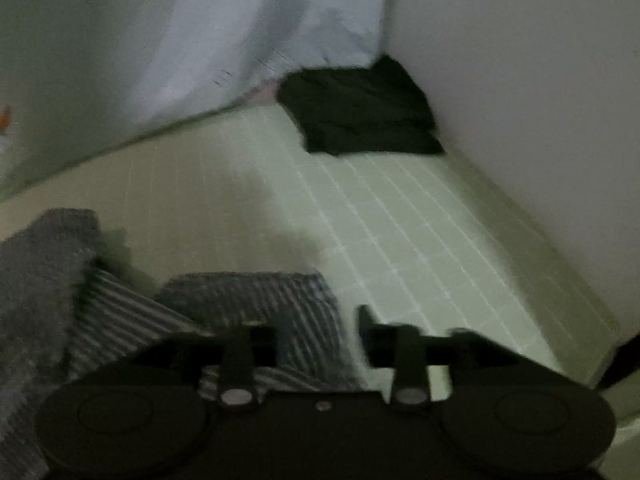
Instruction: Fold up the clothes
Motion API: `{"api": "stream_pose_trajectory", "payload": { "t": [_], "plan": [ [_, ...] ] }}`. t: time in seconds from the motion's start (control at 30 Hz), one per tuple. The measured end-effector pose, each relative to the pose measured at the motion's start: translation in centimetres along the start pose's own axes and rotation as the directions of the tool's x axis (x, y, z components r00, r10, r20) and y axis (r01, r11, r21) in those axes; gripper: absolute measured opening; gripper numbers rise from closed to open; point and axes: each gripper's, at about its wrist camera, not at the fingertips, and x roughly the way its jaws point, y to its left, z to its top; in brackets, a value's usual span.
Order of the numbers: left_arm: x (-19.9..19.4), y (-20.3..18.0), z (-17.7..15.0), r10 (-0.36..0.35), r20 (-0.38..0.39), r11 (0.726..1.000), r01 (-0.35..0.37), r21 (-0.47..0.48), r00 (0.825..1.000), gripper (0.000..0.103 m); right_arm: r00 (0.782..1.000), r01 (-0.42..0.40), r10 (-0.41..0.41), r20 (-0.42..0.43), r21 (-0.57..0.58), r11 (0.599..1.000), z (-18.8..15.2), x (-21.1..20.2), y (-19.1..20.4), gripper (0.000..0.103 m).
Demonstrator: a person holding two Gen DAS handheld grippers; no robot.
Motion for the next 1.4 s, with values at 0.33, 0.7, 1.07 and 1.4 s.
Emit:
{"api": "stream_pose_trajectory", "payload": {
  "t": [0.33, 0.7, 1.07, 1.4],
  "plan": [
    [2.1, 0.7, 5.4, -0.105, 0.043, 0.994, 0.106, -0.013, 0.993, 0.084, 0.972, -0.236, 0.236, 0.022, 0.003, 0.972, 1.9, 1.1, 7.2, 0.072],
    [10.7, -6.0, 11.7, -0.278, -0.083, 0.949, 0.287, 0.128, 0.957, 0.091, 0.974, -0.223, 0.225, -0.017, 0.089, 0.971, 4.1, 5.2, 12.4, 0.077],
    [16.3, -10.4, 12.0, -0.299, -0.210, 0.931, 0.333, 0.147, 0.931, 0.079, 0.932, -0.319, 0.348, -0.101, 0.230, 0.920, 7.0, 10.4, 13.5, 0.079],
    [14.0, -10.3, 11.7, -0.366, -0.173, 0.921, 0.382, 0.071, 0.914, 0.011, 0.805, -0.438, 0.534, -0.258, 0.349, 0.829, 6.2, 17.6, 17.7, 0.066]
  ]
}}
